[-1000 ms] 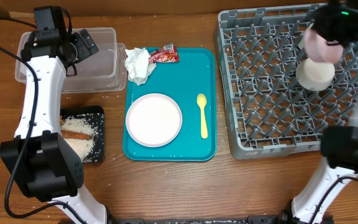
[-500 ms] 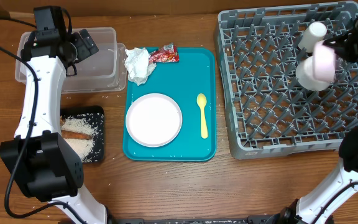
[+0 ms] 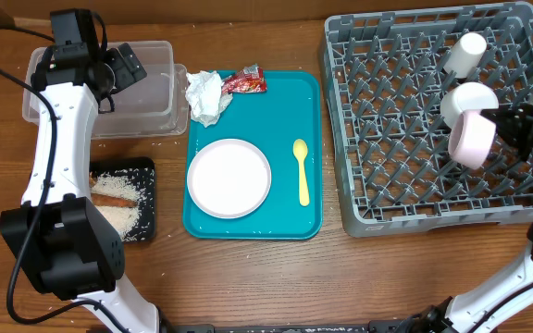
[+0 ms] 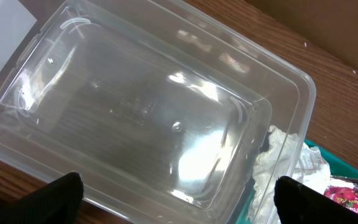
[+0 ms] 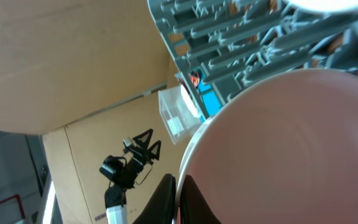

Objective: Sort waste into correct bins and load items into the dishwasher
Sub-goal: 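Carry the pink bowl into the dish rack and release it, then reach the right gripper back to the yellow spoon on the teal tray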

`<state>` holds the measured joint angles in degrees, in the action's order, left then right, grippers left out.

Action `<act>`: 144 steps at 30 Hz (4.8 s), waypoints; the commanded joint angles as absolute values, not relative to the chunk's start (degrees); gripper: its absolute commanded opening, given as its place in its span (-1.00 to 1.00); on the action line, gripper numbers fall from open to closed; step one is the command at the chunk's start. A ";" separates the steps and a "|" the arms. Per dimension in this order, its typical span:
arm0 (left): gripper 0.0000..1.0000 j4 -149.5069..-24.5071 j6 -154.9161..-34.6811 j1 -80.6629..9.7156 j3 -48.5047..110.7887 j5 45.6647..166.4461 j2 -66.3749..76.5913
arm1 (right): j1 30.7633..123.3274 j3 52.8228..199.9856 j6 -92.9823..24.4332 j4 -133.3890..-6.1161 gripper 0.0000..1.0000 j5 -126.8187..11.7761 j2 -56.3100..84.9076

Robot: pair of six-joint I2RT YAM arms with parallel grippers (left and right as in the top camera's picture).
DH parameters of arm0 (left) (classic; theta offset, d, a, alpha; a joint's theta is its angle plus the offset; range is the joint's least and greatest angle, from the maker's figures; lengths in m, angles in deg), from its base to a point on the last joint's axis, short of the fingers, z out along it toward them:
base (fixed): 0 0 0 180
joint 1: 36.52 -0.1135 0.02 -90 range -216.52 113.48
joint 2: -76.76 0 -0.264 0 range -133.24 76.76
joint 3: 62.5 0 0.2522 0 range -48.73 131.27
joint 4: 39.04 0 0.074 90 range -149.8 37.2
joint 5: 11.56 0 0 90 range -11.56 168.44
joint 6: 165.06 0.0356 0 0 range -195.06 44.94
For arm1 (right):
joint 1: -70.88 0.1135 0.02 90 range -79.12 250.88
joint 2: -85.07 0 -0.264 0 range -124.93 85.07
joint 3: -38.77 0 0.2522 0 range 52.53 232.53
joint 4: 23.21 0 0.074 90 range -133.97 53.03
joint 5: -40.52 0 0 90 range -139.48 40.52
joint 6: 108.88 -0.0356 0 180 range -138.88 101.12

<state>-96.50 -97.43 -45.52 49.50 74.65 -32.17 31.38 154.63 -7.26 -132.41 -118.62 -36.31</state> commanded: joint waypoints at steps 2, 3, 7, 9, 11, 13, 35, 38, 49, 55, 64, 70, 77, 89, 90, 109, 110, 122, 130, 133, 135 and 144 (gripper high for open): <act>1.00 -96.26 -97.80 -45.50 50.22 74.69 -31.99 | 28.62 152.05 -5.10 -130.68 -0.93 -120.96 -35.90; 1.00 -96.26 -97.80 -45.50 50.22 74.69 -31.99 | 28.23 151.79 -5.10 -130.35 -0.93 -120.92 -35.90; 1.00 -96.26 -97.80 -45.50 50.22 74.67 -31.99 | 26.72 151.75 -5.16 -126.55 -0.85 -117.92 -35.90; 1.00 -96.26 -97.80 -45.50 50.22 74.69 -31.99 | 25.87 151.99 -5.18 -125.89 -0.73 -117.51 -35.90; 1.00 -96.26 -97.80 -45.50 50.22 74.69 -31.99 | 24.23 153.71 -5.38 -125.85 -0.64 -116.98 -35.90; 1.00 -96.26 -97.80 -45.50 50.22 74.67 -31.99 | 22.74 156.34 -6.58 -125.70 -0.56 -114.64 -35.90; 1.00 -96.26 -97.80 -45.50 50.22 74.69 -31.99 | 41.76 184.64 -42.76 -134.04 -0.64 -50.63 -35.70; 1.00 -96.26 -97.80 -45.50 50.22 74.67 -31.99 | 44.25 179.24 -45.77 -134.02 -0.88 -45.29 -35.70; 1.00 -96.26 -97.80 -45.50 50.22 74.69 -31.99 | 43.40 167.99 -45.92 -134.04 -0.92 -45.47 -35.68; 0.99 -96.26 -97.80 -45.50 50.22 74.69 -31.99 | 43.44 167.97 -45.92 -131.20 -0.92 -45.53 -35.70; 1.00 -96.26 -97.80 -45.50 50.22 74.69 -31.99 | 43.72 167.97 -45.47 -130.09 -0.92 -46.30 -35.74; 1.00 -96.26 -97.80 -45.50 50.22 74.67 -31.99 | 43.72 162.94 -45.47 -129.43 -0.92 -45.25 -35.74; 0.99 -96.26 -97.80 -45.50 50.22 74.69 -31.99 | 43.40 167.22 -45.57 -134.07 -0.93 -43.72 -33.25; 0.99 -96.26 -97.80 -45.50 50.22 74.69 -31.99 | 63.46 173.60 -36.13 -121.15 0.46 -69.73 -21.05; 1.00 -96.26 -97.80 -45.50 50.22 74.69 -31.99 | 67.33 172.80 -36.18 -117.81 0.80 -69.33 -21.14; 1.00 -96.26 -97.80 -45.50 50.22 74.69 -31.99 | 98.32 166.13 -39.04 -113.63 -0.21 -56.33 -37.03; 1.00 -96.26 -97.80 -45.50 50.22 74.67 -31.99 | 98.56 166.13 -39.06 -113.59 -0.25 -56.35 -37.75; 1.00 -96.26 -97.80 -45.50 50.22 74.69 -31.99 | 98.89 166.09 -43.59 -110.77 -0.03 -53.55 -48.07; 0.99 -96.26 -97.80 -45.52 50.22 74.65 -31.99 | 98.78 163.57 -43.59 -107.03 0.26 -51.96 -48.14; 1.00 -96.26 -97.80 -45.34 50.22 74.67 -31.99 | 98.78 160.16 -43.56 -103.14 0.34 -51.89 -48.14; 1.00 -96.26 -97.83 -45.23 50.22 74.67 -31.99 | 98.78 159.59 -43.56 -102.79 0.34 -51.89 -48.14; 1.00 -96.26 -97.80 -45.19 50.22 74.67 -31.99 | 98.78 159.59 -43.59 -101.94 -0.39 -51.89 -48.14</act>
